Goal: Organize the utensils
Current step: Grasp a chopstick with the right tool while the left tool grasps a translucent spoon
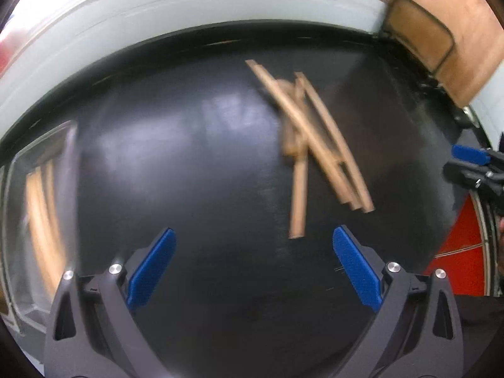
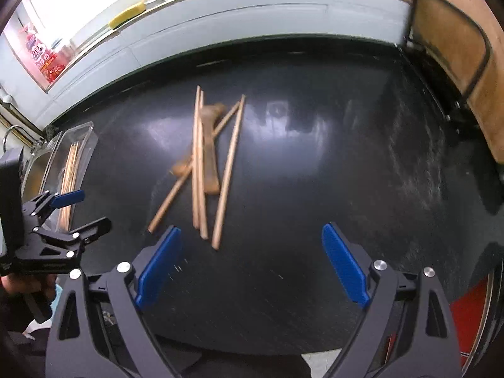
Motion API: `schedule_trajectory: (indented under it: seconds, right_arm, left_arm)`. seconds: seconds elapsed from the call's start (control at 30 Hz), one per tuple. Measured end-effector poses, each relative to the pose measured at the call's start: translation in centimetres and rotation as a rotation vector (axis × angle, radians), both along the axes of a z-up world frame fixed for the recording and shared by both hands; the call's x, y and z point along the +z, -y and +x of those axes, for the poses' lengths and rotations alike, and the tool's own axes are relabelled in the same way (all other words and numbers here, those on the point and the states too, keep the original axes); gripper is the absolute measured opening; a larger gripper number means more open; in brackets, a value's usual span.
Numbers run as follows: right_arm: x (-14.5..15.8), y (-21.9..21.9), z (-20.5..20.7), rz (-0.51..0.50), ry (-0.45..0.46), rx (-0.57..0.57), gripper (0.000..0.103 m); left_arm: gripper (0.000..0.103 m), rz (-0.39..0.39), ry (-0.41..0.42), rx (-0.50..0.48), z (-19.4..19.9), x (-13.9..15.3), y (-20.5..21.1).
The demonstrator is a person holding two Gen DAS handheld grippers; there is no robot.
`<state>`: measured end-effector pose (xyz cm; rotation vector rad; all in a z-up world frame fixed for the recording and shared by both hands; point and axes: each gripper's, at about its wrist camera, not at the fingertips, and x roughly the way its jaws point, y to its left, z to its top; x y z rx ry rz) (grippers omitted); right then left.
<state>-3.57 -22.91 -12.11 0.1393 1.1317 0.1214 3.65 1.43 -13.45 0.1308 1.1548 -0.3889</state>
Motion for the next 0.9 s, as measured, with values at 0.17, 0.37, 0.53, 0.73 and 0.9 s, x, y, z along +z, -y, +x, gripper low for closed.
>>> schedule_trajectory:
  seconds: [0.17, 0.37, 0.53, 0.73, 0.9]
  right_arm:
    - [0.1, 1.6, 0.0, 0.006, 0.014, 0.021, 0.086]
    - [0.1, 1.7, 1.8, 0.013, 0.022, 0.014, 0.086]
    - [-0.3, 1.6, 4.1, 0.022, 0.012, 0.001, 0.086]
    - [-1.4, 1.0, 7.6, 0.003, -0.015, -0.004, 0.086]
    - [-2.9, 0.8, 10.2, 0.001, -0.053, -0.018, 0.086]
  left_arm:
    - [0.097, 0.018, 0.018, -0.034, 0.5, 0.2, 3.1]
    - [0.097, 0.006, 0.012, -0.04, 2.6, 0.1, 4.2]
    - [0.097, 0.023, 0.003, -0.028, 6.4, -1.5, 5.2]
    - [0.097, 0.098, -0.017, -0.085, 10.9, -4.2, 6.5]
    - [0.097, 0.101, -0.085, -0.213, 12.7, -6.3, 6.8]
